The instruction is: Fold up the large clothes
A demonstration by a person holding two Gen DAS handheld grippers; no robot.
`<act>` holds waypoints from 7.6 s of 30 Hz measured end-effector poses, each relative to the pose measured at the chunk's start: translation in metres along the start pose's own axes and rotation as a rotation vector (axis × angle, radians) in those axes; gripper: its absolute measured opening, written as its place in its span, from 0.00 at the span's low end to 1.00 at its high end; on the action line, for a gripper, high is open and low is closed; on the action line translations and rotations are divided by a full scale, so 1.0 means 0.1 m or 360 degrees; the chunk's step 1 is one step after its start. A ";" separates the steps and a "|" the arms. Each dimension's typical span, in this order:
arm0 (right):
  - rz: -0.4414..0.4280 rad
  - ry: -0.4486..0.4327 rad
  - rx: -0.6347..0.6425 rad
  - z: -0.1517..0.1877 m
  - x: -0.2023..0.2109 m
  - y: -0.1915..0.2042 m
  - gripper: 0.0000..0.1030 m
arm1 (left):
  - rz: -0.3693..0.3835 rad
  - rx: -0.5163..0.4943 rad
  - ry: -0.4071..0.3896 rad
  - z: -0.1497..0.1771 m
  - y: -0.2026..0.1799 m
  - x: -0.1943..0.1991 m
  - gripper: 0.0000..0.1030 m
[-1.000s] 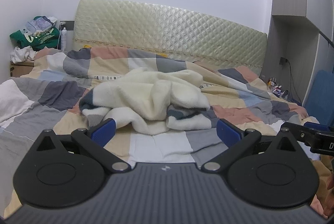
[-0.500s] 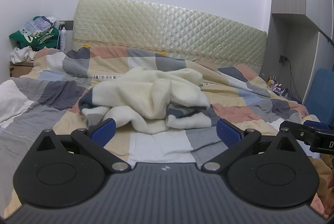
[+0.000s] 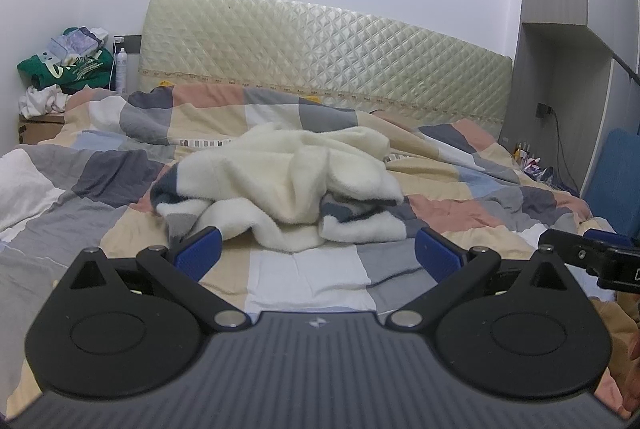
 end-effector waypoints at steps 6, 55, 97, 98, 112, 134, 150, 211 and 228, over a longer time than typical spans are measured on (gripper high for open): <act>-0.0004 0.0028 0.0000 0.08 -0.04 0.04 1.00 | -0.0006 0.0020 0.0034 -0.01 0.03 -0.07 1.00; -0.0410 0.0374 -0.1219 0.24 -3.47 -0.62 0.48 | 0.0137 0.0643 0.0161 0.06 1.33 -3.62 0.49; -0.0225 0.0166 -0.0953 -0.17 -0.80 -0.91 0.13 | 0.0223 0.0761 -0.0108 -0.49 0.96 -0.65 0.07; -0.0198 0.0217 -0.0978 -0.09 -0.84 -0.93 0.13 | 0.0199 0.0764 -0.0057 -0.41 0.95 -0.68 0.07; 0.0081 0.0604 -0.0869 0.56 -1.68 -0.99 0.14 | -0.0204 0.0473 0.0559 0.37 0.86 -1.74 0.08; -0.0015 0.0557 -0.0979 0.61 -1.17 -0.62 0.76 | 0.0006 0.0637 0.0643 0.28 0.64 -1.15 0.63; -0.0056 0.0663 -0.1205 0.90 -1.44 -0.63 0.79 | 0.0004 0.0796 0.0827 0.63 0.63 -1.55 0.65; -0.0263 0.0559 -0.0956 0.65 -1.34 -0.63 0.11 | 0.0298 0.0919 0.0520 0.15 0.80 -1.26 0.08; -0.0425 0.0034 -0.0596 -0.98 -0.40 0.05 0.10 | 0.0523 0.0916 0.0000 -1.21 1.04 0.28 0.07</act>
Point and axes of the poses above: each gripper's, at about its wrist camera, not at the fingertips, and x roughly against the way its jaws point, y to its left, z to its underside, the point moved 2 cm from there along -x, roughly the way its jaws point, and after that the axes turned 2 degrees about -y, right-handed, at the moved point
